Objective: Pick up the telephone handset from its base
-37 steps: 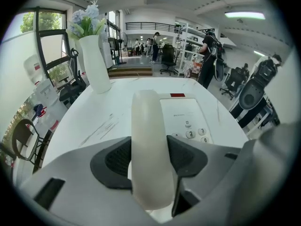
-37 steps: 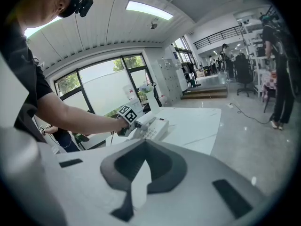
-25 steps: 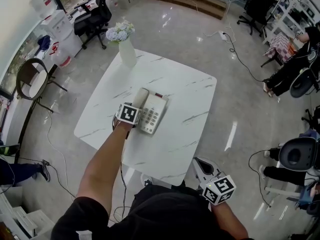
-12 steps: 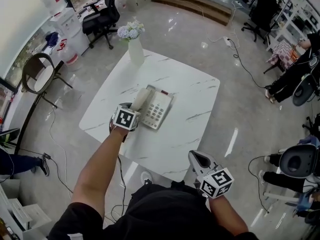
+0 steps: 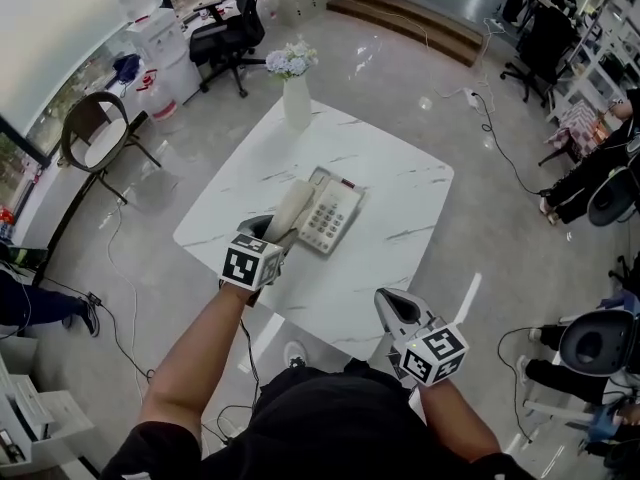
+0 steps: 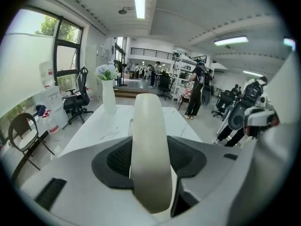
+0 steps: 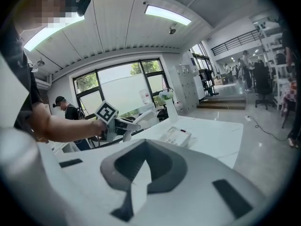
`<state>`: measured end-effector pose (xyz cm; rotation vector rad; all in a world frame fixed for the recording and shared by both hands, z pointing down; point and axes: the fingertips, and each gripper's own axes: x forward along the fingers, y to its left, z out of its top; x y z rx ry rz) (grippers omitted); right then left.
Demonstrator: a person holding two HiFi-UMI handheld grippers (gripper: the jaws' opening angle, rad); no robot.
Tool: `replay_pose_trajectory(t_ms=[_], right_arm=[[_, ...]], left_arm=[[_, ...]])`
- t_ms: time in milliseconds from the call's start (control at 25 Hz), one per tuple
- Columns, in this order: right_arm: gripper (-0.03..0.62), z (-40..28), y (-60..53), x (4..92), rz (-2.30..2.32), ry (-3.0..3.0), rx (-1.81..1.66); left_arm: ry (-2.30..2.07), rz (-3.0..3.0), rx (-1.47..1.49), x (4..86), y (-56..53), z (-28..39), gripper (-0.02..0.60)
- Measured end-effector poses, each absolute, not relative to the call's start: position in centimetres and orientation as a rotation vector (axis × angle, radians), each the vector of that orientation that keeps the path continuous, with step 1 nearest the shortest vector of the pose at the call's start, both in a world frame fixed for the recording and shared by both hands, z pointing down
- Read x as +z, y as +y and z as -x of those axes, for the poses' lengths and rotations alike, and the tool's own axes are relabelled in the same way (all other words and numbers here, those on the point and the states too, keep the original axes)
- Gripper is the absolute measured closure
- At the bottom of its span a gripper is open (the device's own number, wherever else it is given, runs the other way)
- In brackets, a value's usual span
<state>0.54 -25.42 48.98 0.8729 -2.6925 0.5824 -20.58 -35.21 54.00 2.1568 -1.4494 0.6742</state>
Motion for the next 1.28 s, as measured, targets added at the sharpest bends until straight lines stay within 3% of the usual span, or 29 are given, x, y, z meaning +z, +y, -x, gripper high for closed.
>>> replay_pose_trajectory(t_ms=[960,1280], right_arm=[[0.592,1.7,-26.9,44.2,-0.866,-2.849,0.543],[0.592,1.7,-26.0,44.8,-0.859,-2.821,0.513]], left_arm=[[-1.602,-2.147,0.018,43.4,-22.2,21.3,0.367],[-1.63,-2.149,0.04,43.6,-20.2,22.1,0.368]])
